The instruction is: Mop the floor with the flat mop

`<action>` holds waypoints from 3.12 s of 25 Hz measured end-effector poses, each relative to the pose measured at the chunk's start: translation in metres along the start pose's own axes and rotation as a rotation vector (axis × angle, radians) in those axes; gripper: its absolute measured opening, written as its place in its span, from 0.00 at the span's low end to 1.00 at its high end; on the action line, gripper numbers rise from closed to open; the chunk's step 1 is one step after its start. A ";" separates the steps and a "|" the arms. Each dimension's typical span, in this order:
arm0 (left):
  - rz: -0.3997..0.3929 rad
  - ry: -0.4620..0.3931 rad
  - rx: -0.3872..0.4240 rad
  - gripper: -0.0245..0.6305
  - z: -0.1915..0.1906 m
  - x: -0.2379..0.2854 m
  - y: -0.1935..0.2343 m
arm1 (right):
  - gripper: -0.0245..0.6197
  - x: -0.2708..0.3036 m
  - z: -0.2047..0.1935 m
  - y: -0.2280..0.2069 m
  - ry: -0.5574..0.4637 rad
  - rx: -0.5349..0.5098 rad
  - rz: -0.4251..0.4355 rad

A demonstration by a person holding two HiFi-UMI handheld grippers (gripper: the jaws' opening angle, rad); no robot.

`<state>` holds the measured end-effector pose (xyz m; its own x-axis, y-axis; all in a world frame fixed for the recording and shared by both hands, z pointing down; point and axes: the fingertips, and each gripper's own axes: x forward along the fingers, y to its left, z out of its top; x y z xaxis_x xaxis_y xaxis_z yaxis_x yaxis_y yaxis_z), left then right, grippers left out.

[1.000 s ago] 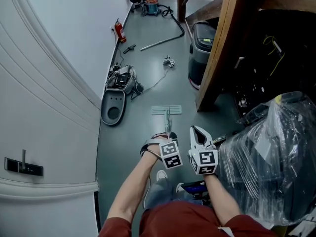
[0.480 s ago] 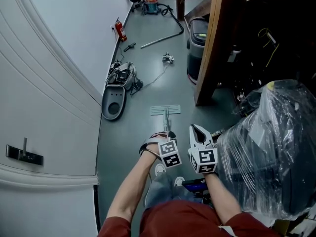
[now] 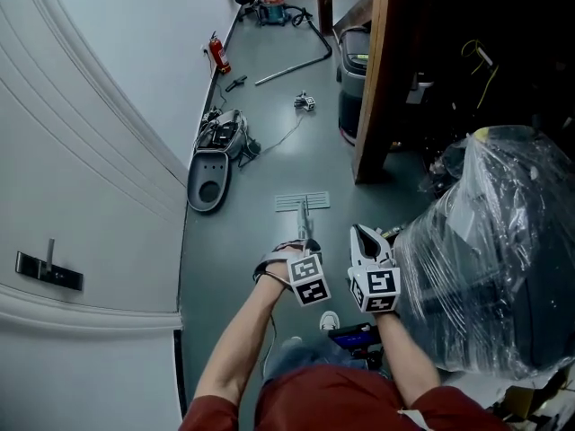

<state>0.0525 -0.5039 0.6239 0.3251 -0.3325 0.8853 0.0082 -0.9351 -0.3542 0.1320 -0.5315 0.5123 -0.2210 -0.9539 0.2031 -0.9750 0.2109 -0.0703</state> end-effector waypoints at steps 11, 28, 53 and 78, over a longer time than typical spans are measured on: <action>-0.001 -0.034 0.018 0.12 -0.034 -0.029 -0.057 | 0.06 -0.043 -0.012 0.058 -0.003 -0.038 -0.033; -0.020 -0.053 0.061 0.12 -0.068 -0.087 -0.177 | 0.06 -0.161 -0.027 0.144 -0.007 -0.075 -0.073; -0.032 0.002 0.036 0.12 0.008 -0.130 -0.341 | 0.06 -0.352 -0.067 0.113 -0.015 -0.033 -0.075; -0.059 -0.014 0.026 0.12 0.002 -0.209 -0.493 | 0.06 -0.493 -0.091 0.183 -0.016 -0.049 -0.046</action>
<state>-0.0178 0.0270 0.6130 0.3366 -0.2748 0.9007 0.0522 -0.9496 -0.3092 0.0600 -0.0035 0.4878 -0.1760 -0.9659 0.1897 -0.9842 0.1767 -0.0132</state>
